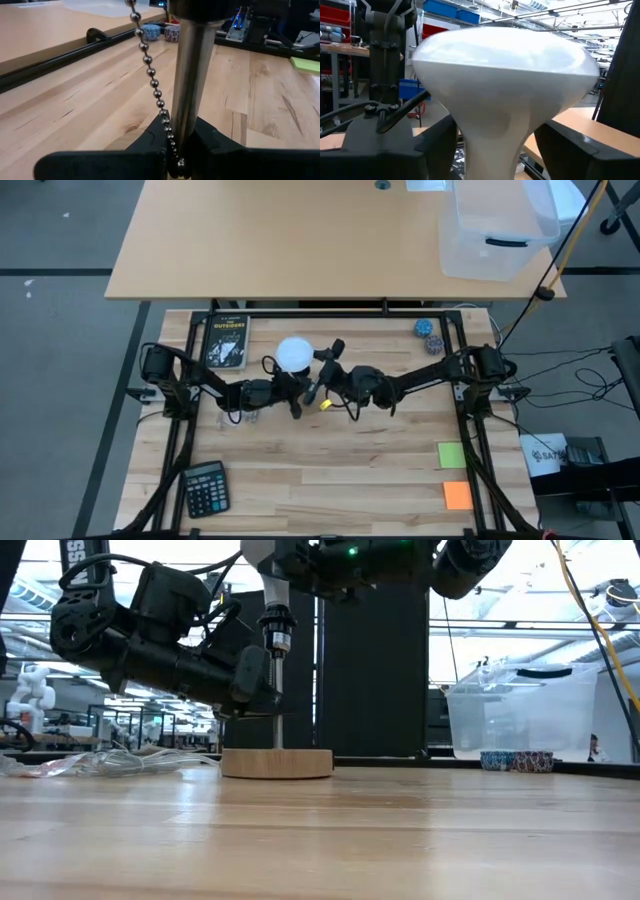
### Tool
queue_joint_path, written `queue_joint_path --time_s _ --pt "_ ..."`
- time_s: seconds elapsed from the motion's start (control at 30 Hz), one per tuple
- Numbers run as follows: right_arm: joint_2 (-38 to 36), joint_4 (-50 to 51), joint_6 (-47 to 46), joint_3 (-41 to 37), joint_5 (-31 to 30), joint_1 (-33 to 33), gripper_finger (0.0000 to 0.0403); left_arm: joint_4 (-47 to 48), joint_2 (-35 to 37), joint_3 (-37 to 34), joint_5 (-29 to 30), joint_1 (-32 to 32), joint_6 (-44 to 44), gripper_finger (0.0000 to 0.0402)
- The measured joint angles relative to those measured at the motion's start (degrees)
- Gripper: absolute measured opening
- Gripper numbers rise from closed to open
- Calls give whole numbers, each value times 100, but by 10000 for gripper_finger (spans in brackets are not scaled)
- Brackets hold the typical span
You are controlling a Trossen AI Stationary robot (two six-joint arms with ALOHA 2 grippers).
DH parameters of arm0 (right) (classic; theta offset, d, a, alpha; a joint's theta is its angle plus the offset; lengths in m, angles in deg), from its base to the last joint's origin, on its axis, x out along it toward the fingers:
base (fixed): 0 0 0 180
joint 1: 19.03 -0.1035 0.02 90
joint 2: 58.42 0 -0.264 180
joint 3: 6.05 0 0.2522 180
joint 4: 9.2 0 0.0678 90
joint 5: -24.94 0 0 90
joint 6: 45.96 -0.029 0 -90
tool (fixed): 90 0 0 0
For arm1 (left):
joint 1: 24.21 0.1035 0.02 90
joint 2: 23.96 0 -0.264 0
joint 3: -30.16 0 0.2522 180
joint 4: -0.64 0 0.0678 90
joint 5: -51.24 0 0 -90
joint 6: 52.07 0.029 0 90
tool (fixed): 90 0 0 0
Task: Screw lightbulb
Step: Remove the lightbulb from the lamp socket
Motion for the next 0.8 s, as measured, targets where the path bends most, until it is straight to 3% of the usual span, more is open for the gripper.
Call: queue_joint_path --time_s 0.23,0.53,0.8 --pt "0 112 -177 0 151 2 197 18 0 0 -51 -2 15 33" --pt "-255 717 -143 0 413 35 188 32 1 0 -175 -34 91 33" --pt "-548 1372 -178 0 1383 249 187 -31 3 -1 -832 -31 301 33"
